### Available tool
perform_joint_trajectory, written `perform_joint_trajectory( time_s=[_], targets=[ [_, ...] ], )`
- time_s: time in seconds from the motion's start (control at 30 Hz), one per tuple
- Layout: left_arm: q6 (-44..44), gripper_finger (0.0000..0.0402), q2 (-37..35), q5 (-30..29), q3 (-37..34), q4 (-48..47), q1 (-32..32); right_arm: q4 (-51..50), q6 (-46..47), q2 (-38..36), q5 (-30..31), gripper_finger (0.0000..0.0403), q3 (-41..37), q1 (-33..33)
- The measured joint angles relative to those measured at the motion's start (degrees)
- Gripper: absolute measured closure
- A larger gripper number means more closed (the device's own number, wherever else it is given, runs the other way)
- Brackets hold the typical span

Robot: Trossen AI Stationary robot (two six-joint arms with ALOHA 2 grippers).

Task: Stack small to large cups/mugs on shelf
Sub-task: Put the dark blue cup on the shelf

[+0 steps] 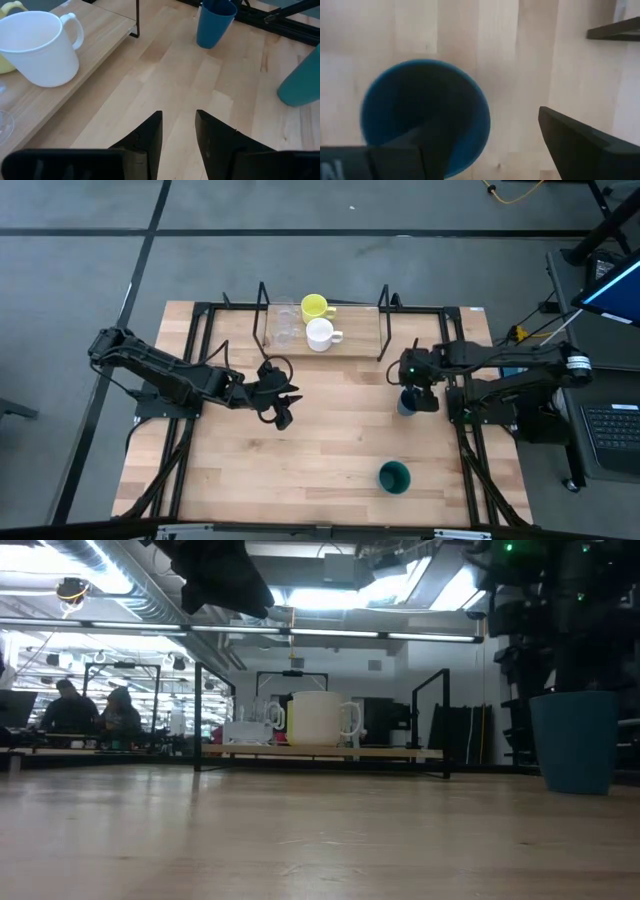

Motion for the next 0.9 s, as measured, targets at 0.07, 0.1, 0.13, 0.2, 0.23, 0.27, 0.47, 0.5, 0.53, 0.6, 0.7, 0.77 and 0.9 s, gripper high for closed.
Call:
perform_joint_trajectory(
  time_s=[0.07,0.1,0.13,0.2,0.23,0.27,0.47,0.5,0.53,0.6,0.7,0.77,0.9],
  targets=[
    [0.0,0.0292,0.0,0.0,0.0,0.0,0.0,0.1,-0.2,0.6,-0.4,0.0121,-0.5,-0.5],
    [0.0,0.0292,0.0,0.0,0.0,0.0,0.0,0.4,-0.2,1.1,-0.3,0.0121,-0.5,-0.6],
    [0.0,0.0292,0.0,0.0,0.0,0.0,0.0,0.5,-0.2,1.6,-0.4,0.0121,-0.4,-0.7],
    [0.0,0.0292,0.0,0.0,0.0,0.0,0.0,0.7,-0.4,2.6,-0.3,0.0121,-0.4,-0.9],
    [0.0,0.0292,0.0,0.0,0.0,0.1,0.0,1.1,-0.5,3.1,-0.3,0.0121,-0.4,-0.9],
    [0.0,0.0292,0.0,0.0,0.0,0.1,0.0,1.6,-0.5,3.5,-0.3,0.0123,-0.3,-0.9],
    [0.0,0.0292,0.0,0.0,0.0,0.2,0.0,1.7,-0.6,6.1,-0.3,0.0172,-0.3,-0.9],
    [0.0,0.0292,0.0,0.0,0.0,0.2,0.0,1.7,-0.6,6.3,-0.3,0.0184,-0.3,-0.9],
    [0.0,0.0292,0.0,0.0,0.0,0.2,0.0,1.7,-0.6,6.4,-0.4,0.0196,-0.3,-0.9],
    [0.0,0.0292,0.0,0.0,0.0,0.2,0.0,1.8,-0.6,6.5,-0.3,0.0222,-0.3,-0.9],
    [0.0,0.0292,0.0,0.0,0.0,0.2,0.0,1.7,-0.6,6.5,-0.3,0.0263,-0.1,-0.9],
    [0.0,0.0292,0.0,0.0,0.0,0.2,0.0,1.8,-0.7,6.5,-0.4,0.0294,0.3,-0.9],
    [0.4,0.0292,0.0,0.0,0.0,0.2,0.0,1.7,-2.0,6.5,-0.4,0.0372,1.6,-0.9]
  ],
)
